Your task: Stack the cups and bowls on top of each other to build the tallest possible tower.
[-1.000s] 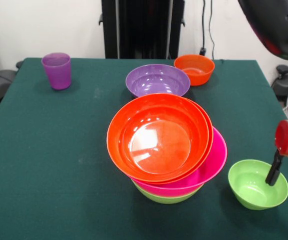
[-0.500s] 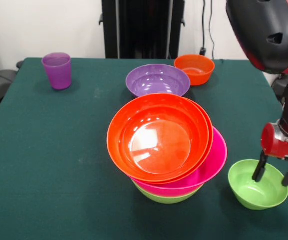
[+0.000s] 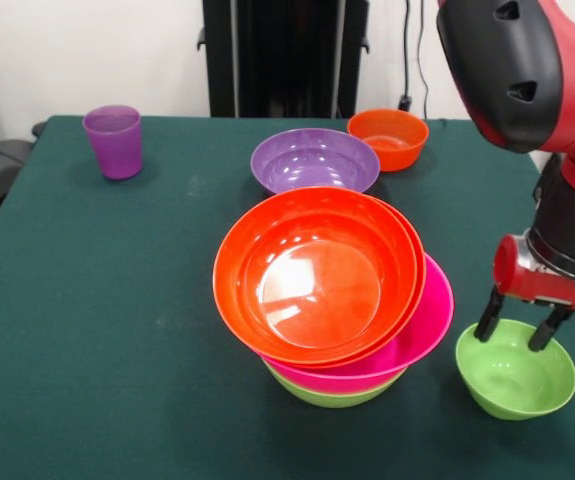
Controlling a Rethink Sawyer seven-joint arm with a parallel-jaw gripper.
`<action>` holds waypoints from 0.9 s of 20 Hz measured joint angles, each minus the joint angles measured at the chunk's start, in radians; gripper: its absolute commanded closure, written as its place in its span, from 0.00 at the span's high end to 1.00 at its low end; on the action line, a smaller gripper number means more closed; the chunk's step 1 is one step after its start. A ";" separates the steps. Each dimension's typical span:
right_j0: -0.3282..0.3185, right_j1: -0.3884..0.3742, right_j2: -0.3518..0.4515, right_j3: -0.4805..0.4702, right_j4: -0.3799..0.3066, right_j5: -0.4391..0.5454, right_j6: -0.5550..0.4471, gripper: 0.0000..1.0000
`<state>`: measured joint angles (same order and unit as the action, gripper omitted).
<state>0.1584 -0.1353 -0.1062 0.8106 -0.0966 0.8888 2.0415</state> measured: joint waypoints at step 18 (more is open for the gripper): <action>0.001 -0.031 0.000 0.065 0.000 -0.105 0.000 1.00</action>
<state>0.1591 -0.1661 -0.1063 0.8758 -0.0964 0.7840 2.0415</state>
